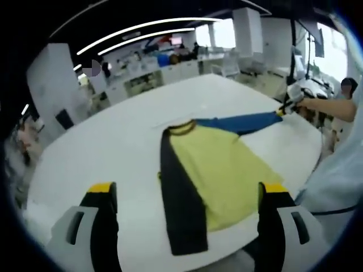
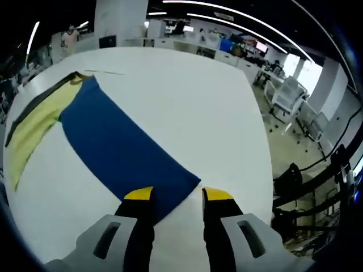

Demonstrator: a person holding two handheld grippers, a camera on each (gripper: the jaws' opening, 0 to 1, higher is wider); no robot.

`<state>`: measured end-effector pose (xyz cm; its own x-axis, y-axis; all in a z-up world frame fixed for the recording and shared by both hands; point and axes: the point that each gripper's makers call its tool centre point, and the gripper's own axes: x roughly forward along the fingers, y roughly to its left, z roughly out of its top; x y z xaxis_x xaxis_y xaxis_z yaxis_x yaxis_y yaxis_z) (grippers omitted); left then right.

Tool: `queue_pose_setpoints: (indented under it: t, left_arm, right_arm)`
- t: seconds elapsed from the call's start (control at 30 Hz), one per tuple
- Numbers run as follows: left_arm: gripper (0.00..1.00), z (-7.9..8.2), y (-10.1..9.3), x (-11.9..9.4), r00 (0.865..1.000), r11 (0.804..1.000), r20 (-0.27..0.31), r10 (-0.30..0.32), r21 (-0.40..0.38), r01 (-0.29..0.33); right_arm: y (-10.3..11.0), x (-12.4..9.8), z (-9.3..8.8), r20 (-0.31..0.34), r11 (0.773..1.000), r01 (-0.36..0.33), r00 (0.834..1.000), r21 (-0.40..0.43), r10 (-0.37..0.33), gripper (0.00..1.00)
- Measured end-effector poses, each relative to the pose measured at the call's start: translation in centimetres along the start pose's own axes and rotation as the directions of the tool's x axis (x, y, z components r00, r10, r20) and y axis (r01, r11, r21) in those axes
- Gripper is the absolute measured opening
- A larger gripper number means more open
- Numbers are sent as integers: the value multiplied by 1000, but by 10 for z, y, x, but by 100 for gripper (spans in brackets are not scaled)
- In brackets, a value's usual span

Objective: Fold the garment on the visible template until the final outline fits inside the template.

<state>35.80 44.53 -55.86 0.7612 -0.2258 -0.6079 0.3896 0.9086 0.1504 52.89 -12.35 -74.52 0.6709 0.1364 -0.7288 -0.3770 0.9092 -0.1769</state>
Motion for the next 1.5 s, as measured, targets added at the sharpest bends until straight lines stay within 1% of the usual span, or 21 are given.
queue_pose_setpoints:
  t: [0.07, 0.13, 0.2, 0.23, 0.3, 0.33, 0.4, 0.5, 0.57, 0.63, 0.77, 0.83, 0.9, 1.0, 1.1, 1.17, 1.3, 1.5]
  left_arm:
    - [100, -1, 2, -3, 1000, 1000, 6, 0, 1, 0]
    - [100, -2, 3, -6, 1000, 1000, 8, -3, 4, 3]
    - [100, -1, 2, -4, 1000, 1000, 10, -4, 7, 4]
    - [100, -3, 5, -8, 1000, 1000, 14, -6, 8, 6]
    - [100, -2, 5, -8, 1000, 1000, 18, -8, 8, 7]
    - [100, -2, 6, -9, 1000, 1000, 20, -7, 10, 7]
    - [100, -4, 8, -11, 1000, 1000, 23, -6, 7, 6]
    - [100, -5, 8, -13, 1000, 1000, 28, -8, 7, 8]
    - [100, -6, 8, -14, 1000, 1000, 30, -10, 5, 10]
    - [100, -9, 12, -17, 1000, 1000, 28, -10, 5, 10]
    - [100, -9, 12, -18, 999, 1000, 33, -11, 5, 11]
    - [100, -7, 12, -18, 999, 1000, 36, -12, 8, 11]
    - [100, -9, 15, -22, 999, 1000, 40, -14, 8, 13]
    - [100, -10, 14, -22, 999, 1000, 39, -18, 13, 17]
    - [100, -11, 13, -22, 999, 1000, 39, -25, 15, 25]
    - [100, -13, 15, -25, 999, 999, 44, -30, 14, 29]
    - [100, -17, 15, -27, 998, 999, 38, -47, 19, 46]
    - [100, -20, 17, -33, 997, 998, 48, -60, 26, 58]
  right_arm:
    - [7, -5, 0, 8, 1000, 0, 1000, -3, 0, 38]
    - [7, -9, 2, 15, 1000, 1, 1000, -11, 0, 40]
    - [7, -11, 4, 19, 1000, 1, 1000, -11, -1, 42]
    - [8, -12, 4, 24, 1000, 2, 1000, -9, -2, 43]
    - [13, -12, 5, 31, 1000, -3, 1000, -11, 3, 46]
    - [12, -14, 8, 34, 1000, -7, 999, -16, 8, 47]
    - [17, -14, 9, 39, 1000, -3, 999, -27, 4, 52]
    - [20, -17, 13, 48, 1000, -3, 999, -28, 5, 55]
    - [28, -18, 18, 57, 999, -4, 998, -36, 6, 59]
    - [32, -19, 19, 61, 999, -3, 998, -44, 6, 61]
    - [41, -19, 18, 58, 999, -13, 998, -48, 16, 69]
    - [44, -21, 18, 57, 999, -13, 998, -50, 15, 70]
    - [48, -25, 19, 59, 999, -15, 998, -50, 18, 71]
    - [54, -29, 19, 63, 999, -20, 998, -51, 23, 74]
    - [60, -32, 17, 57, 998, -28, 998, -53, 31, 76]
    - [63, -35, 16, 57, 998, -30, 998, -57, 33, 78]
    - [74, -42, 21, 90, 998, -67, 994, 6, 66, 83]
    - [81, -49, 23, 96, 998, -61, 993, -21, 63, 87]
